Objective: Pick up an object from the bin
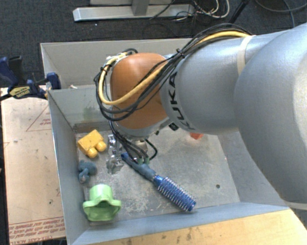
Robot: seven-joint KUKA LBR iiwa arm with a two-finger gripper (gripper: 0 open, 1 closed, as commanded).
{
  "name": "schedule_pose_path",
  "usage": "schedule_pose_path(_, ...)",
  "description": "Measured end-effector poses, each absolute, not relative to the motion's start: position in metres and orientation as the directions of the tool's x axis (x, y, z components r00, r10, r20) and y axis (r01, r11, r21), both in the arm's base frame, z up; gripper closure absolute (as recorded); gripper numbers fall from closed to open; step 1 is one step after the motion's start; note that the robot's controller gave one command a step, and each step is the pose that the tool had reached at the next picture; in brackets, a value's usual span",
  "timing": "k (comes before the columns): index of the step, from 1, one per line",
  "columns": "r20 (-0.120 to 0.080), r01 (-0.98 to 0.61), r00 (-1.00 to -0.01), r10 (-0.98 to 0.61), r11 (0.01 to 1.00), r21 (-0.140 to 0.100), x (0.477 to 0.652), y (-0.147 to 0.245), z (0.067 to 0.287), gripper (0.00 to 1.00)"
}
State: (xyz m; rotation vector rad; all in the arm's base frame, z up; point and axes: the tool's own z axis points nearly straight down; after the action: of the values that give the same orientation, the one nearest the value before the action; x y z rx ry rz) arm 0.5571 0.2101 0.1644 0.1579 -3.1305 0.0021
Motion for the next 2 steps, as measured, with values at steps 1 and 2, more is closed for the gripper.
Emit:
schedule_pose_path(1, 0.000, -0.101, -0.995, -0.101, 0.995, 0.001, 0.559, 0.211, 0.168, 0.00)
schedule_pose_path(2, -0.009, -0.474, -0.880, -0.474, 0.880, 0.001, 0.587, 0.242, 0.212, 0.00)
